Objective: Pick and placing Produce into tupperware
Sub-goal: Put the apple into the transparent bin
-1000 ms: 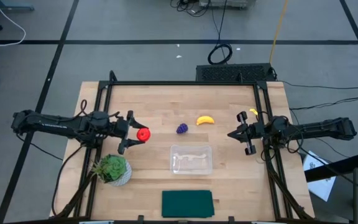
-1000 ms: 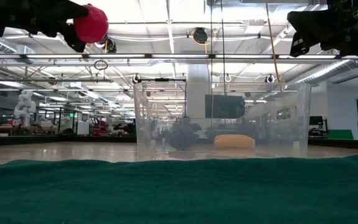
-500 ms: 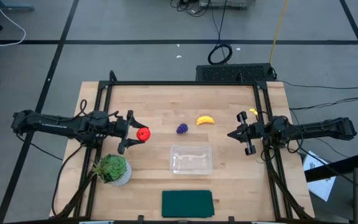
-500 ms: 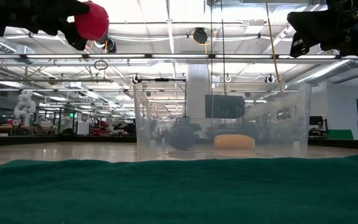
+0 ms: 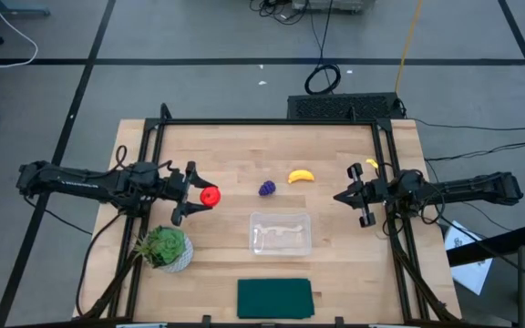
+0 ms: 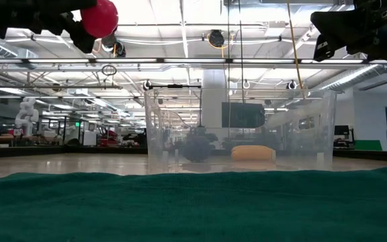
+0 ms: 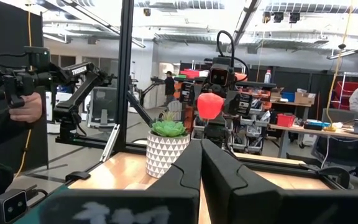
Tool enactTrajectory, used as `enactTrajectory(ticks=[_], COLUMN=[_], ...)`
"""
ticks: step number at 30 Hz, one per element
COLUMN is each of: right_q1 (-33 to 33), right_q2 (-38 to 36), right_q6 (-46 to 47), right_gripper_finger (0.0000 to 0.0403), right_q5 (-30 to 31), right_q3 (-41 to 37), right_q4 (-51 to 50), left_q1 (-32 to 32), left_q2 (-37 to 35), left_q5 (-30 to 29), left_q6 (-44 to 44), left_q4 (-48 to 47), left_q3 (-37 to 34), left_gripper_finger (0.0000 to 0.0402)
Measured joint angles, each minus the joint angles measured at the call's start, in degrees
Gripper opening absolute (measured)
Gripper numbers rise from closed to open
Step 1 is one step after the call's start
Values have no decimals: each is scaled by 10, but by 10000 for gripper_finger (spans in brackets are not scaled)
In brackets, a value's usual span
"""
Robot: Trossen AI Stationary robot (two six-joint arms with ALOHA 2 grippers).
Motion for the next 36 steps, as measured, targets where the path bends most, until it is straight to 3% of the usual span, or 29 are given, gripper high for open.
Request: enactTrajectory(ticks=[16,36], right_q1=[0,0], right_q2=[0,0], right_q6=[-1,-8], right_gripper_finger=[0,0], right_q5=[0,0], right_q3=[0,0], right_q4=[0,-4], left_q1=[0,0], left_q2=[54,211], left_q5=[4,23], left_q6=[-11,-16], left_q4=[88,88], left_q3=[3,116], left_gripper_finger=[272,273])
